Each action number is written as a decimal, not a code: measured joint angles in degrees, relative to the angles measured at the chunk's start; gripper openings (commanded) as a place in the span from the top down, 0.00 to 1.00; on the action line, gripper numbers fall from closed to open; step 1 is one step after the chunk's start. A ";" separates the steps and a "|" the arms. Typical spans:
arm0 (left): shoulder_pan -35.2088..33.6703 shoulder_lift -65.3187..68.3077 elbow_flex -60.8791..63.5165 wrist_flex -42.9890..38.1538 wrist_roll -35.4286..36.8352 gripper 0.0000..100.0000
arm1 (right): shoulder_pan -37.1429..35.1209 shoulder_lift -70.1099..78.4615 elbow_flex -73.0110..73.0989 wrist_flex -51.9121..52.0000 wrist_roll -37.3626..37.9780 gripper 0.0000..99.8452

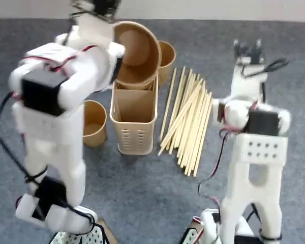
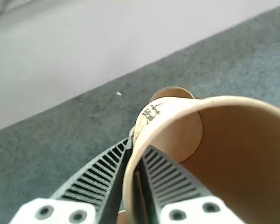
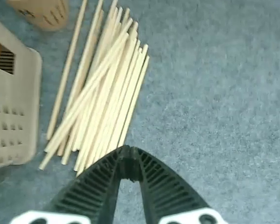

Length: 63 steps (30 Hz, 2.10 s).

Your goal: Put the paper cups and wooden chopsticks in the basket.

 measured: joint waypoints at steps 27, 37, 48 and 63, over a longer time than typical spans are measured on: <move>-4.92 15.30 -4.22 4.48 2.37 0.80 | -2.99 -10.90 45.98 -27.78 0.00 1.00; -15.12 0.53 -3.87 5.63 2.64 0.80 | -3.25 -10.90 55.82 -39.91 0.00 1.00; -20.84 -6.68 40.26 0.70 2.64 0.80 | -3.25 -10.90 56.26 -40.44 0.00 1.00; -27.43 -6.77 69.54 -17.93 0.00 0.90 | -3.25 -10.90 56.26 -40.44 0.00 1.00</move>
